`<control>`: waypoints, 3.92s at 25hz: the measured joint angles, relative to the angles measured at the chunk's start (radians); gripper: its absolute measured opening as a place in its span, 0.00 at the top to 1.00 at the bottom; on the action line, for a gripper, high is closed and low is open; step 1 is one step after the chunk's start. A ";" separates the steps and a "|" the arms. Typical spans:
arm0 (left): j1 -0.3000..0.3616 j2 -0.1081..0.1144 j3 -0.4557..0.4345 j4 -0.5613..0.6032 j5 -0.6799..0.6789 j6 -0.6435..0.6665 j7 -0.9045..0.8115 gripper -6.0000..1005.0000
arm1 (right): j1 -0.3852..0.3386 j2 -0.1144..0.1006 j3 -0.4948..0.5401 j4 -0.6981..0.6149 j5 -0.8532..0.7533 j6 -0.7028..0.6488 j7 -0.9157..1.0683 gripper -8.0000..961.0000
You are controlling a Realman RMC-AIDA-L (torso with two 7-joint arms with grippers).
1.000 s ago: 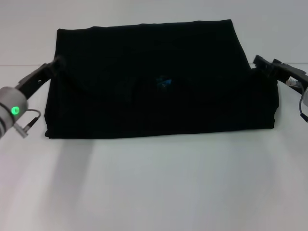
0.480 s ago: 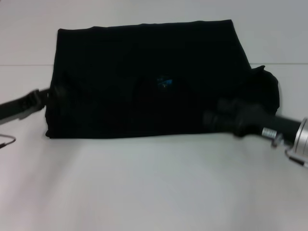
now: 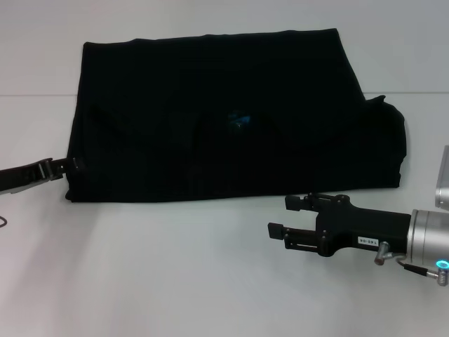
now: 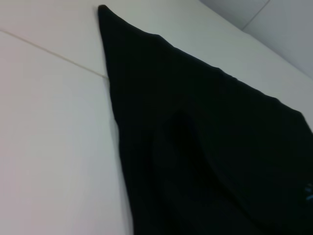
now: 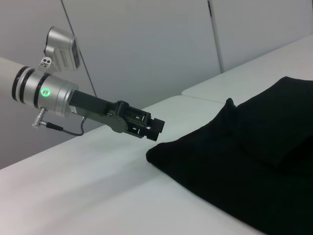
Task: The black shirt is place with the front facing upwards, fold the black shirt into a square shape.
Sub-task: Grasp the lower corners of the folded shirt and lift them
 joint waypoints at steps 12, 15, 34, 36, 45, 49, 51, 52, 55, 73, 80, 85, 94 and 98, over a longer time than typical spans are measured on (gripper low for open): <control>-0.003 -0.016 0.043 -0.008 0.006 -0.017 0.010 0.36 | 0.003 0.000 -0.001 0.009 0.003 0.005 0.000 0.21; -0.003 -0.019 0.043 -0.008 0.022 -0.031 0.010 0.36 | 0.004 0.000 -0.001 0.009 0.002 0.005 -0.001 0.21; -0.009 -0.034 0.108 0.001 0.045 -0.084 0.027 0.39 | 0.004 0.001 -0.002 0.009 0.004 0.019 0.011 0.21; -0.009 -0.036 0.108 0.002 0.045 -0.085 0.032 0.45 | 0.001 0.001 0.001 0.009 0.004 0.018 0.011 0.20; -0.013 -0.036 0.108 0.011 0.045 -0.080 0.035 0.81 | -0.003 -0.005 0.011 0.000 0.006 0.019 0.066 0.20; -0.014 -0.036 0.108 0.012 0.045 -0.079 0.036 0.94 | -0.006 -0.034 0.014 -0.052 -0.005 0.031 0.257 0.20; -0.016 -0.037 0.108 0.012 0.045 -0.077 0.038 0.94 | -0.010 -0.057 0.011 -0.114 -0.046 0.055 0.435 0.21; -0.016 -0.036 0.108 0.012 0.045 -0.076 0.039 0.94 | -0.010 -0.072 0.010 -0.152 -0.079 0.070 0.537 0.21; -0.017 -0.036 0.108 0.012 0.045 -0.074 0.040 0.94 | 0.011 -0.118 0.010 -0.258 -0.258 0.101 0.879 0.21; -0.020 -0.030 0.100 0.013 0.041 -0.054 0.045 0.94 | 0.275 -0.140 0.105 -0.164 -0.819 0.305 1.386 0.22; -0.030 -0.031 0.101 0.014 0.043 -0.054 0.047 0.94 | 0.286 -0.116 0.083 -0.121 -0.821 0.357 1.387 0.23; -0.038 -0.033 0.102 0.013 0.043 -0.057 0.047 0.94 | 0.290 -0.106 0.072 -0.100 -0.821 0.407 1.388 0.24; -0.040 -0.034 0.101 0.013 0.044 -0.061 0.048 0.94 | 0.295 -0.096 0.071 -0.090 -0.819 0.420 1.387 0.25; -0.040 -0.033 0.100 0.013 0.044 -0.063 0.050 0.94 | 0.295 -0.091 0.064 -0.097 -0.821 0.416 1.380 0.26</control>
